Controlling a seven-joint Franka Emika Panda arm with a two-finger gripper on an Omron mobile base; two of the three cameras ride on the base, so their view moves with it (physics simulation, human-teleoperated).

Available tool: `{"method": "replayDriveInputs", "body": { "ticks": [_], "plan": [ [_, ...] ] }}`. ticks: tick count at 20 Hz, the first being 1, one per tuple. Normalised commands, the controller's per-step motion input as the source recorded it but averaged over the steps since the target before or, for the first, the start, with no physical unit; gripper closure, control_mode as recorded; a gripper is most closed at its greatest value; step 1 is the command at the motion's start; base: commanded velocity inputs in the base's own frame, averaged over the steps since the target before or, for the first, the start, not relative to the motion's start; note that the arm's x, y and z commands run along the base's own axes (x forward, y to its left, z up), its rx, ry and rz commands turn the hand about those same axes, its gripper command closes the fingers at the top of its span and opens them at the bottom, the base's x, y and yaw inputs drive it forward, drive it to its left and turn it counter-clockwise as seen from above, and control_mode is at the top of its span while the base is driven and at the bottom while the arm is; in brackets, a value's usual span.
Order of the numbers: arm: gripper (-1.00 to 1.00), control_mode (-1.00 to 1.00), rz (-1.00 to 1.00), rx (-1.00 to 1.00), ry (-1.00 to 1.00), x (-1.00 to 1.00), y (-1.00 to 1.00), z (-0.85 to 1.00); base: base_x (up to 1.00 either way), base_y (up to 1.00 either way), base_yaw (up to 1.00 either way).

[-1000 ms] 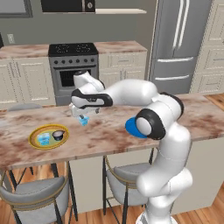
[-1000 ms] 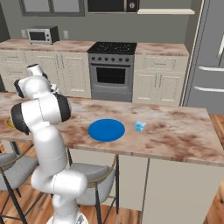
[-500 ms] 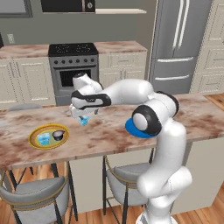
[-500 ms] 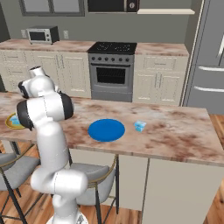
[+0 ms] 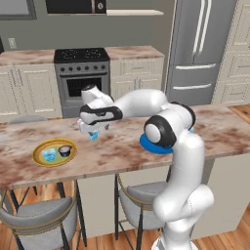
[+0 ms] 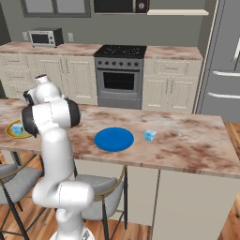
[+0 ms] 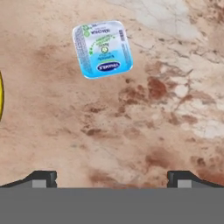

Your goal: Place two yogurt containers on each plate.

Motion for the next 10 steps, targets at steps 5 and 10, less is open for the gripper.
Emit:
{"method": "replayDriveInputs", "body": {
  "ticks": [5, 10],
  "plan": [
    [-1.00, -1.00, 0.00, 0.00, 0.00, 0.21, 0.00, -0.21, 0.00, 0.00, 0.00],
    [-1.00, -1.00, 0.00, 0.00, 0.00, 0.25, 0.02, -0.16, 0.00, 0.00, 0.00]
  ]
}}
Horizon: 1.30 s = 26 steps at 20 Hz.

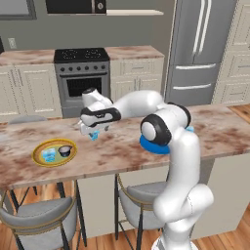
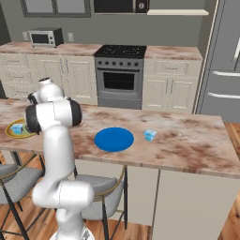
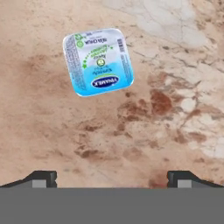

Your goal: Place two yogurt containers on each plate.

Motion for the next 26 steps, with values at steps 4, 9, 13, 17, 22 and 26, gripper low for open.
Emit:
{"method": "replayDriveInputs", "body": {
  "ticks": [4, 9, 13, 17, 22, 26],
  "plan": [
    [-1.00, -1.00, 0.00, 0.00, 0.00, 0.27, 0.07, -0.13, 0.00, 0.00, 0.00],
    [-1.00, -1.00, 0.00, 0.00, 0.02, 0.26, 0.08, -0.13, 0.00, 0.00, 0.00],
    [-1.00, -1.00, 0.00, 0.00, 0.02, 0.25, 0.08, -0.08, 0.00, 0.00, 0.00],
    [-1.00, -1.00, 0.00, 0.00, 0.01, 0.25, 0.03, -0.05, 0.00, 0.00, 0.00],
    [-1.00, -1.00, 0.00, 0.00, 0.01, 0.23, 0.01, -0.08, 0.00, 0.00, 0.00],
    [-1.00, -1.00, 0.00, 0.00, 0.04, 0.16, 0.06, -0.12, 0.00, 0.00, 0.00]
  ]
}}
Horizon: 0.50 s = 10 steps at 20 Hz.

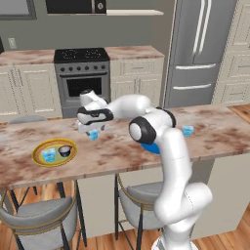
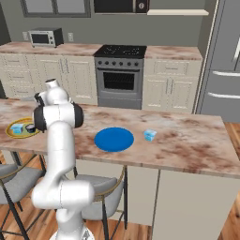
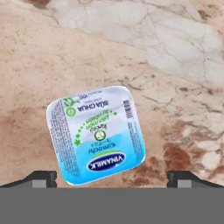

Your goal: Place two yogurt containers on each plate.

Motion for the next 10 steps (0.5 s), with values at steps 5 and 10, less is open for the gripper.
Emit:
{"method": "replayDriveInputs", "body": {
  "ticks": [5, 10],
  "plan": [
    [-1.00, -1.00, 0.00, 0.00, 0.03, 0.09, 0.05, -0.11, 0.00, 0.00, 0.00],
    [-1.00, -1.00, 0.00, 0.00, 0.01, 0.13, 0.10, -0.01, 0.00, 0.00, 0.00]
  ]
}}
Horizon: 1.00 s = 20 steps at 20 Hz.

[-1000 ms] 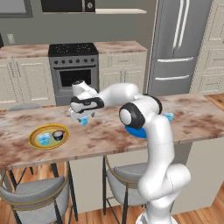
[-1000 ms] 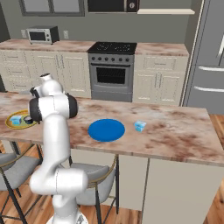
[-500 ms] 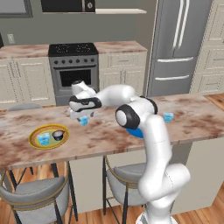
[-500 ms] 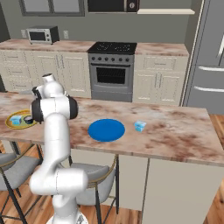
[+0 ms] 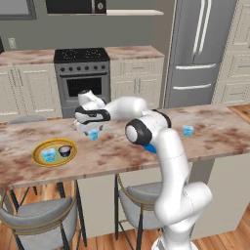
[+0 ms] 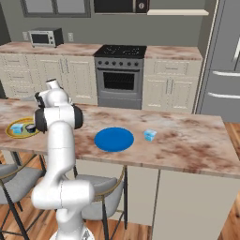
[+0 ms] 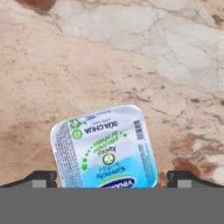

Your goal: Place two yogurt containers on each plate.

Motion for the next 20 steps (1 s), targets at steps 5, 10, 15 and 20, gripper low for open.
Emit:
{"method": "replayDriveInputs", "body": {
  "ticks": [5, 10, 15, 20],
  "plan": [
    [-1.00, -1.00, 0.00, 0.00, 0.01, 0.14, 0.08, -0.04, 0.00, 0.00, 0.00],
    [-1.00, -1.00, 0.00, 0.00, 0.00, 0.09, 0.03, -0.12, 0.00, 0.00, 0.00],
    [-1.00, -1.00, 0.00, 0.00, 0.00, 0.00, 0.00, -0.14, 0.00, 0.00, 0.00],
    [-1.00, -1.00, 0.00, 0.00, 0.00, 0.00, 0.00, -0.09, 0.00, 0.00, 0.00]
  ]
}}
